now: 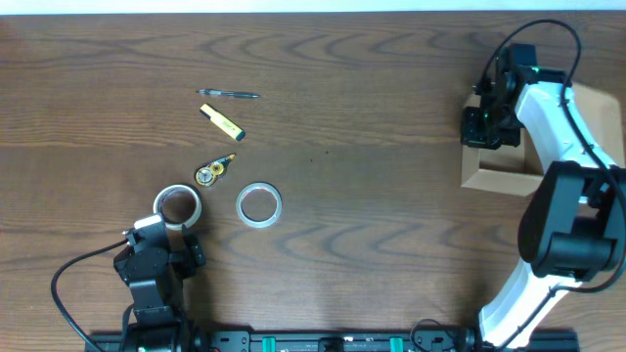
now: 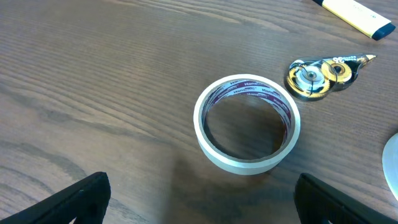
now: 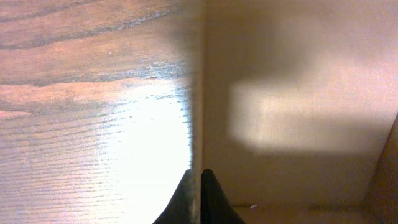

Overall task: Pack container
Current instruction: 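Reach the right gripper into the cardboard box's inner wall, then drag the box with the right gripper toward the table center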

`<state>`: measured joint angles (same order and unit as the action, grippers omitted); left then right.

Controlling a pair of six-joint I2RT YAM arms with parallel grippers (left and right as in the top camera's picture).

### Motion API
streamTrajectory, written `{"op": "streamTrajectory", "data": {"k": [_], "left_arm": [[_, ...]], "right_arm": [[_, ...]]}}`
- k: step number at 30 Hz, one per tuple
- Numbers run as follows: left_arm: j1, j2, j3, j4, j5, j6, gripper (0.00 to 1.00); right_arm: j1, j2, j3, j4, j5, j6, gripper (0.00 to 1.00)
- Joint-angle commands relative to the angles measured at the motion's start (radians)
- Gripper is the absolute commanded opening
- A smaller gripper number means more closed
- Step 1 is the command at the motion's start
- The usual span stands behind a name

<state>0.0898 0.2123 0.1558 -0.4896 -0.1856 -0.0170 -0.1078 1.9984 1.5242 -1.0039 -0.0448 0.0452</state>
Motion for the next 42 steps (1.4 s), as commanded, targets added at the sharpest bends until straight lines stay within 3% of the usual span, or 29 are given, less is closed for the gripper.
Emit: {"op": "streamTrajectory", "data": {"k": [1, 9, 20, 27, 34, 42], "left_arm": [[0.0, -0.008, -0.019, 0.0, 0.003, 0.017, 0.95], [0.0, -0.008, -0.019, 0.0, 0.003, 0.017, 0.96], [0.0, -0.008, -0.019, 0.0, 0.003, 0.017, 0.95], [0.0, -0.008, -0.019, 0.0, 0.003, 0.017, 0.96], [0.0, -0.008, -0.019, 0.0, 0.003, 0.017, 0.95], [0.0, -0.008, -0.019, 0.0, 0.003, 0.017, 0.95]], "right_arm": [[0.017, 0.003, 0.016, -0.002, -0.005, -0.018, 0.01], [0.158, -0.003, 0.082, -0.053, -0.005, -0.185, 0.01], [0.551, -0.003, 0.113, -0.066, -0.004, -0.473, 0.01], [0.726, -0.003, 0.113, -0.072, 0.045, -0.524, 0.01], [0.797, -0.003, 0.112, -0.092, 0.044, -0.797, 0.01], [0.785, -0.003, 0.109, -0.112, 0.036, -0.916, 0.01]]}}
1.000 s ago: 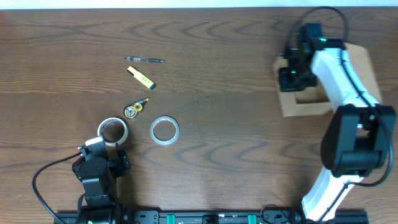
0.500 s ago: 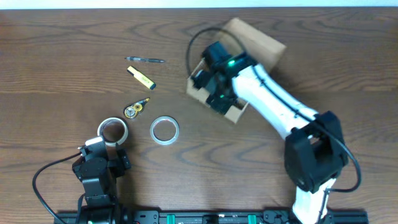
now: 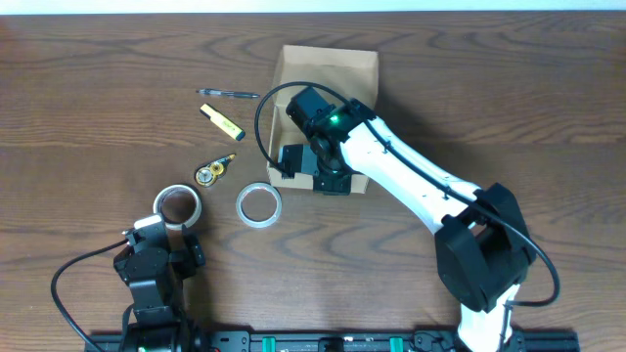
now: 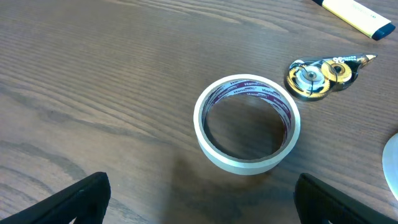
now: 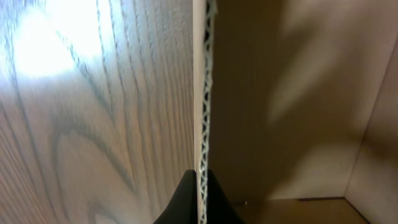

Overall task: Pack container
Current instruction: 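Drag the box with the right gripper toward the table center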

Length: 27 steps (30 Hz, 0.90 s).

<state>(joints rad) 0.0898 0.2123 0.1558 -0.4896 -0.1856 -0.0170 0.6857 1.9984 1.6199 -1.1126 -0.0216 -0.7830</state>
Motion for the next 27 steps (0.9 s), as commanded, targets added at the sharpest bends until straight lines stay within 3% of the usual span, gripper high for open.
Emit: {"op": "streamTrajectory", "data": {"k": [1, 14, 27], "left_arm": [[0.0, -0.008, -0.019, 0.0, 0.003, 0.017, 0.95], [0.0, -0.008, -0.019, 0.0, 0.003, 0.017, 0.95], [0.0, -0.008, -0.019, 0.0, 0.003, 0.017, 0.95]], "right_arm": [[-0.014, -0.003, 0.012, -0.003, 0.013, -0.095, 0.01], [-0.111, 0.0, -0.012, -0.013, -0.113, -0.196, 0.01], [-0.117, 0.0, -0.014, -0.066, -0.189, -0.249, 0.01]]}}
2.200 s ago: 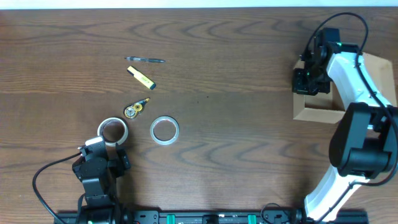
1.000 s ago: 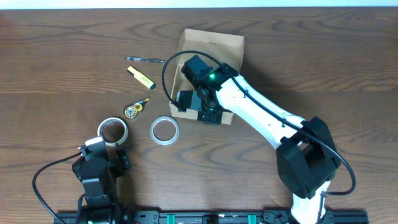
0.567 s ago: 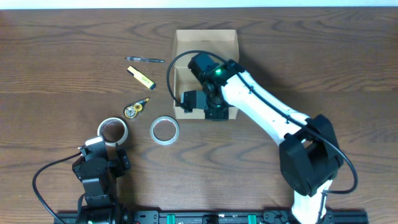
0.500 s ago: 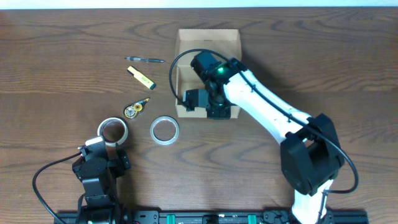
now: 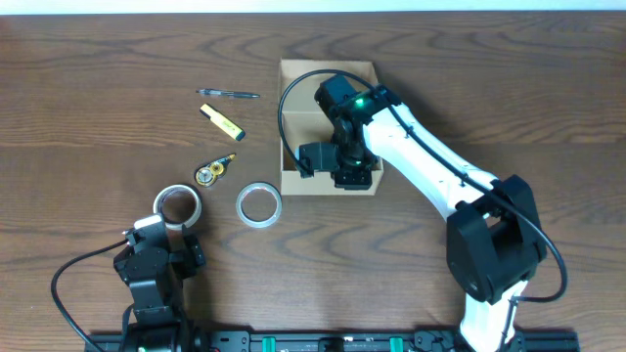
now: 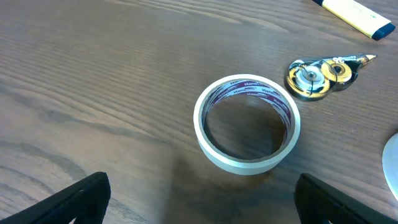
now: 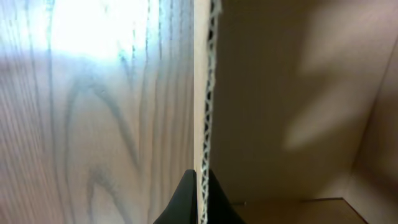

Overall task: Pack container
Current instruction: 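Drag the box with the right gripper toward the table center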

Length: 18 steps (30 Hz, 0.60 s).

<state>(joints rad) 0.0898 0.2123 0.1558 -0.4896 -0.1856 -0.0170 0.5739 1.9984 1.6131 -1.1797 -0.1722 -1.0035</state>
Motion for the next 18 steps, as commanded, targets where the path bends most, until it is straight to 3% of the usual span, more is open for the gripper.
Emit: {"op": "streamTrajectory", "data": {"k": [1, 18], "left_arm": [[0.0, -0.008, -0.019, 0.0, 0.003, 0.017, 0.95], [0.0, -0.008, -0.019, 0.0, 0.003, 0.017, 0.95]], "right_arm": [[-0.005, 0.0, -0.007, 0.001, -0.04, -0.035, 0.01], [-0.007, 0.0, -0.082, 0.085, -0.031, -0.079, 0.01]]}}
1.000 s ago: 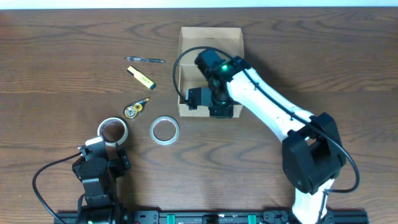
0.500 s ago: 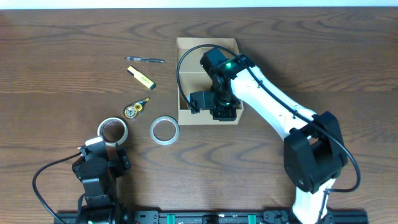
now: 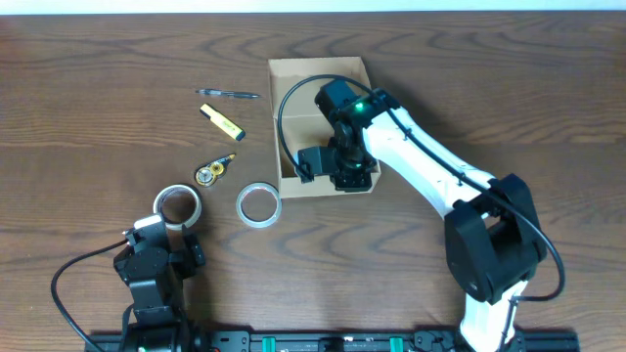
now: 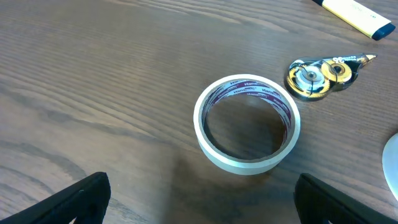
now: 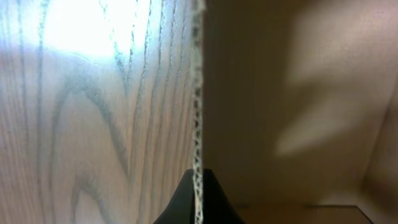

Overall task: Pack container
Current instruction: 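Drag the box with the right gripper toward the table center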

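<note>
An open cardboard box [image 3: 313,83] stands at the table's middle, with my right gripper [image 3: 344,179] shut on its near wall [image 5: 198,93]; the right wrist view shows the corrugated edge pinched between the dark fingers. To the left lie a pen [image 3: 228,94], a yellow highlighter [image 3: 222,122], a correction tape dispenser [image 3: 213,171] and two tape rolls: a cream one [image 3: 178,204] and a clear one [image 3: 259,204]. My left gripper [image 4: 199,214] is open low over the table, just short of the cream roll [image 4: 247,132].
Dark wooden table [image 3: 88,127] all round. The right arm [image 3: 430,181] stretches from the front right across to the box. The dispenser [image 4: 323,71] and highlighter [image 4: 354,12] lie beyond the cream roll in the left wrist view.
The box, still pinched by my right gripper, has shifted slightly left and turned a little. The left arm and the loose items are unchanged.
My right gripper first gripped the box wall at the far right of the table. Then the box stood at the middle, beside the stationery, tilted. Later it sat squarer, and now it is nudged a bit further left. The left gripper stayed open by the cream roll.
</note>
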`<state>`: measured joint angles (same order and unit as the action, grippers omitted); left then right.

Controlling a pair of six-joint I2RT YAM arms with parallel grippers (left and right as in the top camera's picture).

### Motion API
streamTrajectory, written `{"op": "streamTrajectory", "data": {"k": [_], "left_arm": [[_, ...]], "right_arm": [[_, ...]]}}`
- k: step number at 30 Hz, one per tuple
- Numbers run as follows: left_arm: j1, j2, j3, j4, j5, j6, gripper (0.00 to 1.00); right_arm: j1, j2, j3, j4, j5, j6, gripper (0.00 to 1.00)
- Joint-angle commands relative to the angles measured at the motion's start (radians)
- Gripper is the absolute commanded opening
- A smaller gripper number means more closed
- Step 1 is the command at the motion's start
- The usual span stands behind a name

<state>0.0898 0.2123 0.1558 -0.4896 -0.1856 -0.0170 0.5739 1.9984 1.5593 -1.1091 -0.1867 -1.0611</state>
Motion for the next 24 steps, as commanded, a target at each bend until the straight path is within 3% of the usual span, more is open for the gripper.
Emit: {"op": "streamTrajectory", "data": {"k": [1, 22, 23, 24], "left_arm": [[0.0, -0.008, -0.019, 0.0, 0.003, 0.017, 0.95], [0.0, -0.008, -0.019, 0.0, 0.003, 0.017, 0.95], [0.0, -0.008, -0.019, 0.0, 0.003, 0.017, 0.95], [0.0, -0.008, -0.019, 0.0, 0.003, 0.017, 0.95]], "right_arm": [[-0.007, 0.0, -0.039, 0.024, -0.014, -0.021, 0.01], [-0.007, 0.0, -0.06, 0.089, 0.059, 0.062, 0.01], [-0.007, 0.0, -0.06, 0.089, 0.059, 0.062, 0.03], [-0.007, 0.0, -0.06, 0.089, 0.059, 0.062, 0.19]]}}
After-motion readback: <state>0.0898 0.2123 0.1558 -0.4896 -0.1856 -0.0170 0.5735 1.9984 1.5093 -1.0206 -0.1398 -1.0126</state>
